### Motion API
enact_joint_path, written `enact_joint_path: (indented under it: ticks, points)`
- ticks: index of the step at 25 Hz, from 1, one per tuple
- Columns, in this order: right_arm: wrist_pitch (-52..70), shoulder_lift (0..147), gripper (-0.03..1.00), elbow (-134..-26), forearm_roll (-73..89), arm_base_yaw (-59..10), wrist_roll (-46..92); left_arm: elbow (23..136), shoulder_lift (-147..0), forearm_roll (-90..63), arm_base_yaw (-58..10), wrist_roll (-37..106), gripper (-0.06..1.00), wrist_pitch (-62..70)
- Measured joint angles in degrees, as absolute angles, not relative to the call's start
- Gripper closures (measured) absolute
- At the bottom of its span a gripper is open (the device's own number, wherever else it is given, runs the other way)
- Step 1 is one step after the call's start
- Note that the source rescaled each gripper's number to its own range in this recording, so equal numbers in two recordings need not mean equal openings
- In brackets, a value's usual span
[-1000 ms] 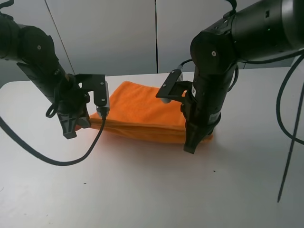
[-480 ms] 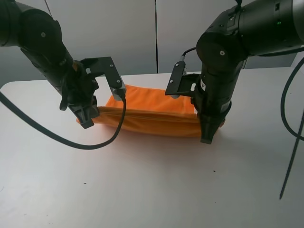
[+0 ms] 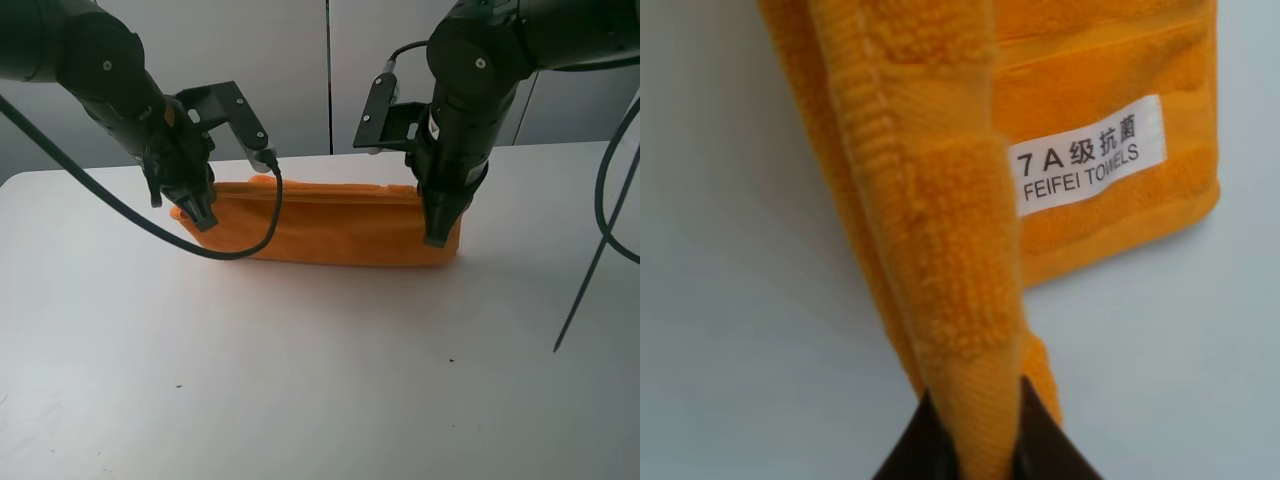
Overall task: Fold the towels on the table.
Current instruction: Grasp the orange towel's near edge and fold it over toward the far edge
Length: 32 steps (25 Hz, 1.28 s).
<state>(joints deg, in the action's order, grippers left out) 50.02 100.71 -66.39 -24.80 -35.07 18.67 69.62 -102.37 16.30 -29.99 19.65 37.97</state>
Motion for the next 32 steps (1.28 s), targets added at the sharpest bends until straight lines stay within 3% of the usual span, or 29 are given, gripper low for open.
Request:
enact_joint_path:
  ticks: [13,21,32]
  points:
    - [40.70,104.43,0.97,-67.04,-24.80,-25.91,20.23,83.94,-115.30,16.93,-29.76,17.73,0.94,37.02]
    - [31.99,107.28,0.97,-67.04,-25.02,-21.35,21.09,84.77,-118.52,22.48,-29.64,12.20,0.94,29.87]
    - [24.47,111.64,0.97,-67.16,-30.80,-20.48,21.29,84.88,-122.04,43.45,-29.64,-8.79,0.94,23.83]
